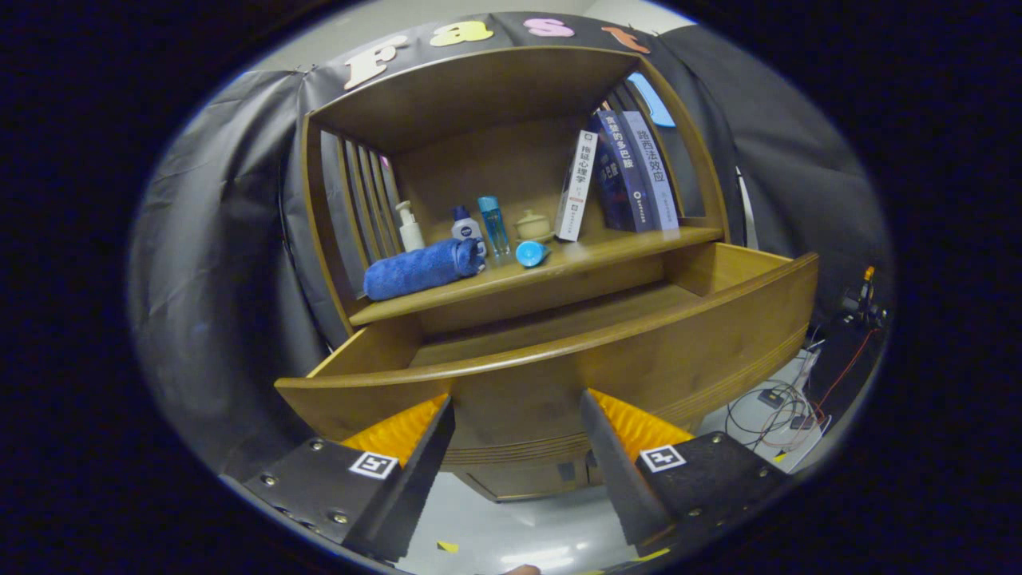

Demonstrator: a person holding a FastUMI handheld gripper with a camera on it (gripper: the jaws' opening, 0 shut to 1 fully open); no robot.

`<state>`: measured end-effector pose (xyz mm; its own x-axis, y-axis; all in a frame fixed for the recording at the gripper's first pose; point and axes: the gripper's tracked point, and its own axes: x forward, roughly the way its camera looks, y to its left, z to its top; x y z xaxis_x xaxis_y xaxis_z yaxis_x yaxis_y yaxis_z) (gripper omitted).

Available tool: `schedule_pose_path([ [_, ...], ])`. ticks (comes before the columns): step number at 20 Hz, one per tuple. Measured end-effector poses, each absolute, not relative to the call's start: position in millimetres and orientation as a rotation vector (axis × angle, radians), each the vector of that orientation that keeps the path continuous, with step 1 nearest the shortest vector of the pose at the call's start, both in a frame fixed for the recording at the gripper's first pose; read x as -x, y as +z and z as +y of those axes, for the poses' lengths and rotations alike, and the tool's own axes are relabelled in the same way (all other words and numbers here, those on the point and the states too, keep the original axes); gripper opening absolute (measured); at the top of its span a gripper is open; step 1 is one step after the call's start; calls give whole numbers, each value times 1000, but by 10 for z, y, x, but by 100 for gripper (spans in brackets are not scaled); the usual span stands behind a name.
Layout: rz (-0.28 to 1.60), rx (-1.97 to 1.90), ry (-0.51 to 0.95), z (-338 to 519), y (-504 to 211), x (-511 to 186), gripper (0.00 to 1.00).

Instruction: Pull open the drawer, take out the items inside it, and place them on the countertop above the cabinet.

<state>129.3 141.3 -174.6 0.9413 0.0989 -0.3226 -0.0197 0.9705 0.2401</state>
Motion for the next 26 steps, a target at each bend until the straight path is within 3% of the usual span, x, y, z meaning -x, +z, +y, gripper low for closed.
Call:
schedule_pose_path([
  [9,343,-240,81,1382,-1738,-1460,96],
  [26,354,-231,83,1441,-1846,-2405,97],
])
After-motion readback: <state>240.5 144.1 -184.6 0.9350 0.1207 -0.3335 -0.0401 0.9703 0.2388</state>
